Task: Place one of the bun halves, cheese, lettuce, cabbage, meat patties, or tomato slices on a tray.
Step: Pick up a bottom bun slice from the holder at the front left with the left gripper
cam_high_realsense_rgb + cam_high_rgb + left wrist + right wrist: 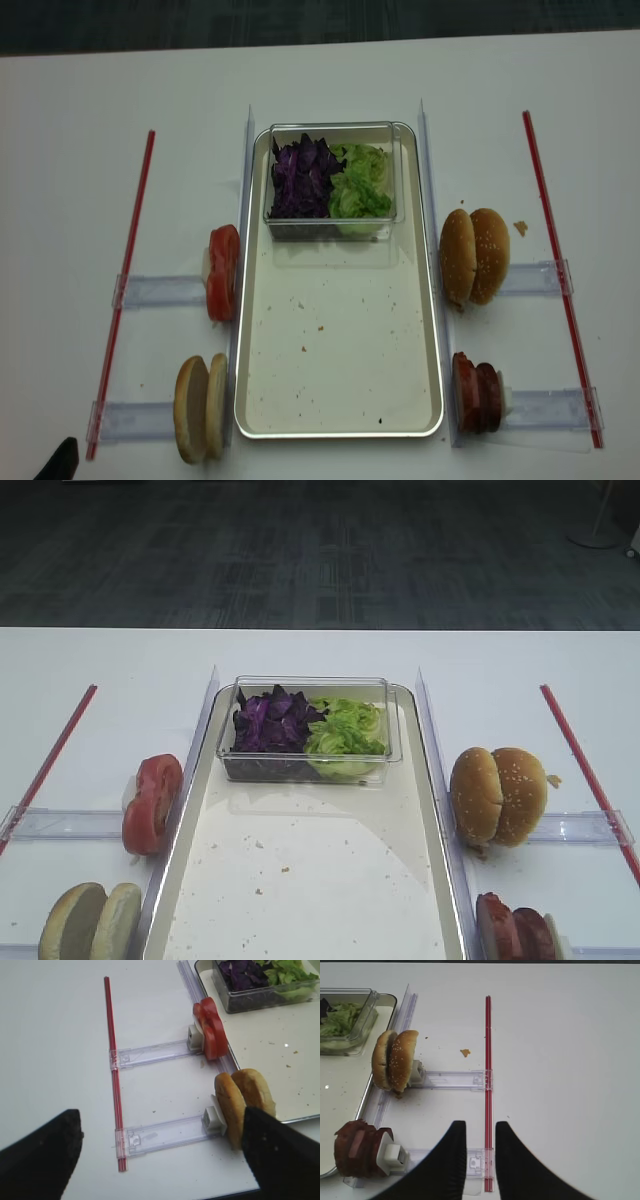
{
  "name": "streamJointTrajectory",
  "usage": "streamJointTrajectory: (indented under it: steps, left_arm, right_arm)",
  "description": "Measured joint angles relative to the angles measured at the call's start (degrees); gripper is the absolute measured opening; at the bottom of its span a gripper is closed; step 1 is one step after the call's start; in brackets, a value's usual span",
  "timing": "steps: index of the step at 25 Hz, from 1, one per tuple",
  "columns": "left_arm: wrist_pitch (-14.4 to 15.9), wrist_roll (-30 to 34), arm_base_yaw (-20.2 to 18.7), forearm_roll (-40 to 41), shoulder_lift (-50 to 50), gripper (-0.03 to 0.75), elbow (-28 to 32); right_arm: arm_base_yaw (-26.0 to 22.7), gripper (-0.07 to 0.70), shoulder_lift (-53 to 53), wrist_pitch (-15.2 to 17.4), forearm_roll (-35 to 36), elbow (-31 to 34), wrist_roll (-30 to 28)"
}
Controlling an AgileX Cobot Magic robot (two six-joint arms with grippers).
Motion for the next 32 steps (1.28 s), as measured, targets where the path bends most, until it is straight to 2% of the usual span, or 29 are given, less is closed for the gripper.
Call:
streamJointTrajectory:
  steps: [22,26,30,32]
  left_arm:
    - [0.12,0.00,0.00,0.09,0.00,0.598,0.00]
    - [2.14,0.00,0.00,0.09,0.69,0.598,-0.90]
    - [4.74,0.00,0.00,0.09,6.52,0.598,-2.42]
    - [5.00,0.00,0.00,0.09,11.09,0.598,-4.01]
  right_arm:
    - [0.00,0.193,0.00,0.00,0.00,0.00,-0.99]
    - [0.00,0.193,0.00,0.00,0.00,0.00,-1.08]
    - [0.00,0.193,0.00,0.00,0.00,0.00,-1.08]
    - [0.00,0.193,0.00,0.00,0.00,0.00,-1.08]
